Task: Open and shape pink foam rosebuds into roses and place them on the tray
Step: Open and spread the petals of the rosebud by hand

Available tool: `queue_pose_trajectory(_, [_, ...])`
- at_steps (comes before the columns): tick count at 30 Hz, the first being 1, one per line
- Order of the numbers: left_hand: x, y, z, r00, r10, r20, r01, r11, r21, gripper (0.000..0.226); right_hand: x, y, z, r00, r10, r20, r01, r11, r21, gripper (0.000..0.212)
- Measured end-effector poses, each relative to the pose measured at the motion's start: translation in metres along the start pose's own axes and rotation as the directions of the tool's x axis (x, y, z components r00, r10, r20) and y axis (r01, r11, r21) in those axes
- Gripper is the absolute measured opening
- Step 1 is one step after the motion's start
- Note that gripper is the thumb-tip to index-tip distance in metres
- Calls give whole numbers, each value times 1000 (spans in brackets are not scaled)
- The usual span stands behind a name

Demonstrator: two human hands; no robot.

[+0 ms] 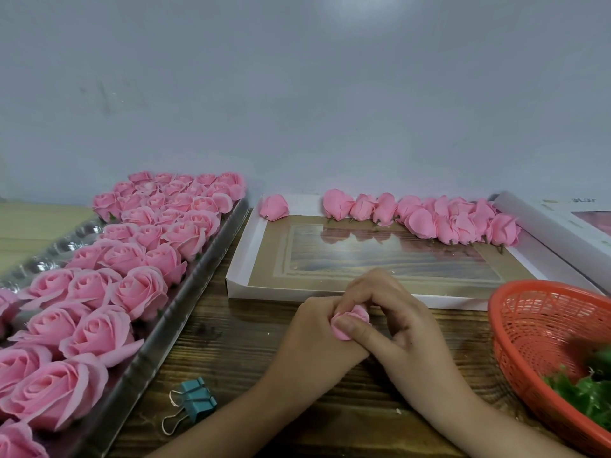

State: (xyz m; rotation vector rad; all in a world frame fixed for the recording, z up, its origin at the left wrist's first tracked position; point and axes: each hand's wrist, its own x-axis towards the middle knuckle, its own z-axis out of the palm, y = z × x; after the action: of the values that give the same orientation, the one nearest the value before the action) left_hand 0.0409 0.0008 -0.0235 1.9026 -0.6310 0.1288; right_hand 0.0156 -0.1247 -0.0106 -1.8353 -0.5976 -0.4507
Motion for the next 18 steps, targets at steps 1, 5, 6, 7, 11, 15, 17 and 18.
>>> queue_pose_trajectory(1, [0,0,0,1000,4,3,-4,1000,-3,25,0,0,0,1000,4,0,-4,1000,12,7])
queue_pose_trajectory(5, [0,-3,3,999,3,-44,-3,1000,-4,28,-2,-3,1,1000,8,-30,-9,1000,-22,11])
queue_pose_trajectory(6, [-1,-2,4,998,-18,-57,16,1000,-27,24,-2,-4,2,999,9,-36,-11,999,-46,13])
queue_pose_trajectory(7, [-2,-2,4,996,-41,-77,38,998,-40,26,-3,-5,2,999,12,-38,-14,998,-68,14])
queue_pose_trajectory(11, [-2,-4,3,997,34,-70,-29,997,77,45,-3,-4,2,999,12,-33,-15,996,-92,11])
queue_pose_trajectory(15, [1,-8,4,998,39,-39,-34,994,105,26,-3,-2,2,1000,-14,-19,12,996,-87,8])
queue_pose_trajectory(17, [2,-9,5,1000,-5,-22,5,1000,23,23,-2,-2,1,1000,-23,-12,22,997,-71,8])
queue_pose_trajectory(18, [3,-9,5,1000,-11,-18,11,1000,-20,25,-1,-2,1,1000,-30,-9,29,997,-66,8])
